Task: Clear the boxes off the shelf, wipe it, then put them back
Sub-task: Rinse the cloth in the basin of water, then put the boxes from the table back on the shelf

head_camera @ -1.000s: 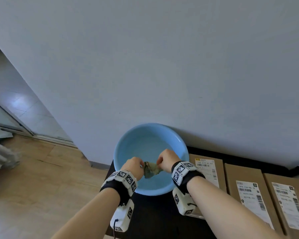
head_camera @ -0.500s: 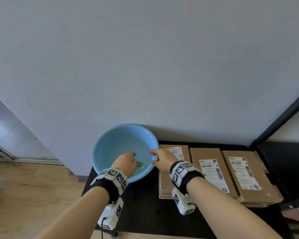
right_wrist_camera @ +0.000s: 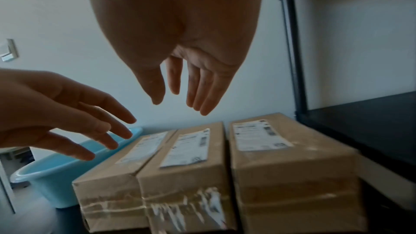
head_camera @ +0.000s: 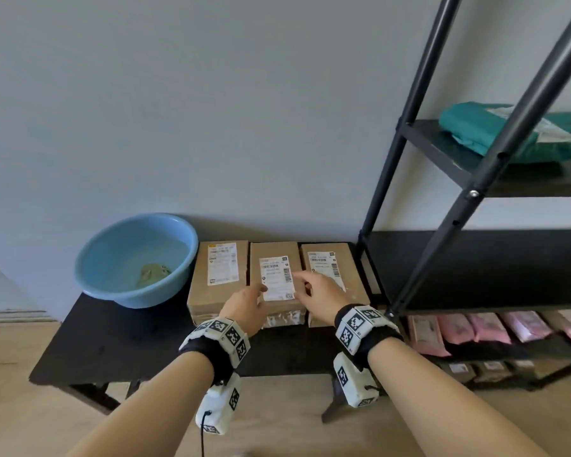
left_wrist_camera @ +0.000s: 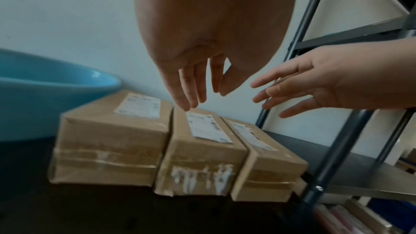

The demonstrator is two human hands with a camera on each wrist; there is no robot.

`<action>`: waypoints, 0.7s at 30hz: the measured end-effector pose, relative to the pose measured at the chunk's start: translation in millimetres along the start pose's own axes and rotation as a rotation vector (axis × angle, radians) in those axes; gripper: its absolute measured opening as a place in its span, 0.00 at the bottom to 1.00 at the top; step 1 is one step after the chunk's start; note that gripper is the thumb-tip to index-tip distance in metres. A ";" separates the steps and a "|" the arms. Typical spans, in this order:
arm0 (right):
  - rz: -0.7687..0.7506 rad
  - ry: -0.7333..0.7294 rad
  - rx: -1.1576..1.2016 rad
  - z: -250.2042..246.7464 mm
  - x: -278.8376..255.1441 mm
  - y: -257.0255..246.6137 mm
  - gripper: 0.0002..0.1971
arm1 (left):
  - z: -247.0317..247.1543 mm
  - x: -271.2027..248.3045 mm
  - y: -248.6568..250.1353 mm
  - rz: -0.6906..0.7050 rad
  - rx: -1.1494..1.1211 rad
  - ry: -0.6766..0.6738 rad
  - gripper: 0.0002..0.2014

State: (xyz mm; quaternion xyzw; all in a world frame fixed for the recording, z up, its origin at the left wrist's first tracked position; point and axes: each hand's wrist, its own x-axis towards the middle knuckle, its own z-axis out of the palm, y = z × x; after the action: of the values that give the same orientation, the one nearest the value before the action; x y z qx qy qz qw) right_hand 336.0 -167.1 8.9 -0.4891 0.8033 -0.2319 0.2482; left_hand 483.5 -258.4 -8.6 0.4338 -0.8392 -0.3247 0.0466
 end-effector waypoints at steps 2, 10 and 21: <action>0.049 0.012 0.018 -9.0 -15.4 25.6 0.24 | 19.9 -7.3 18.1 -0.005 -0.020 -0.022 0.19; 0.224 0.100 0.078 -30.0 -16.7 104.3 0.28 | 79.5 9.2 52.5 -0.045 -0.067 -0.084 0.18; 0.392 -0.013 0.305 -26.9 43.4 164.3 0.34 | 130.1 49.4 64.1 -0.278 -0.198 -0.092 0.19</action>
State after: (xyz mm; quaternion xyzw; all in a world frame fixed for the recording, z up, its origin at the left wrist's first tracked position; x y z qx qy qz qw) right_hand 191.7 -134.8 -79.0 -0.2822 0.8370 -0.2948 0.3645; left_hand 361.4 -203.8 -83.2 0.5236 -0.7362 -0.4287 0.0054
